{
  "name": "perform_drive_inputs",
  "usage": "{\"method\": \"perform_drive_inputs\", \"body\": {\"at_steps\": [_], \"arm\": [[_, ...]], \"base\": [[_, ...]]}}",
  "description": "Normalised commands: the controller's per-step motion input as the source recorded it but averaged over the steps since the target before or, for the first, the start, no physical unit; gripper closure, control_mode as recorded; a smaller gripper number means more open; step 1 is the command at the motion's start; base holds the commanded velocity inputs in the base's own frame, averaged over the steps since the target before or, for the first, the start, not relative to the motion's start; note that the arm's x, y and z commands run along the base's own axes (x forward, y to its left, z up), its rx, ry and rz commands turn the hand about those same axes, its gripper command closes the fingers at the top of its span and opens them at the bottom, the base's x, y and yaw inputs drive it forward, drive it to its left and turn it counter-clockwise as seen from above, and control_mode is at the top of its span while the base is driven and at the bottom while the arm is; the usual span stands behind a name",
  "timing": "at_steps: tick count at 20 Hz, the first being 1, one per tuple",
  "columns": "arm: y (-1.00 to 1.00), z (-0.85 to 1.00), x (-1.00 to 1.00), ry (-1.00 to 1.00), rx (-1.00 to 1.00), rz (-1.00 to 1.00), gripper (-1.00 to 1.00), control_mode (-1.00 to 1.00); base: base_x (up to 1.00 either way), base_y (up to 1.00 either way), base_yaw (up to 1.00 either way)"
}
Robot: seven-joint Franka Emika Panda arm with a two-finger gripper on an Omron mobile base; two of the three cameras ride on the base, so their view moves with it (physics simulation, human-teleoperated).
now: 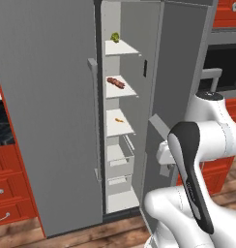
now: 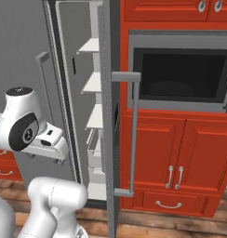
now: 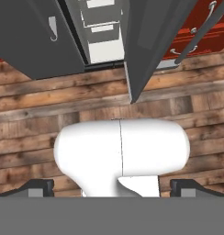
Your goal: Store the kebab skewer in the freezer for long-term storage. Close the freezer door after placing the cooked food.
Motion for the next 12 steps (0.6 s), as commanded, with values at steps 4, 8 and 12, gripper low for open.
{"method": "perform_drive_inputs", "body": {"at_steps": [4, 8, 12], "arm": [[-0.19, -0.04, 0.05, 0.00, 0.02, 0.00, -1.00, -1.00], [-0.85, -0.03, 0.05, -0.12, 0.12, 0.03, -1.00, -1.00], [-0.91, -0.06, 0.45, -0.03, 0.13, 0.11, -1.00, -1.00]], "base": [[0.00, 0.00, 0.00], [0.00, 0.00, 0.00], [0.00, 0.00, 0.00]]}}
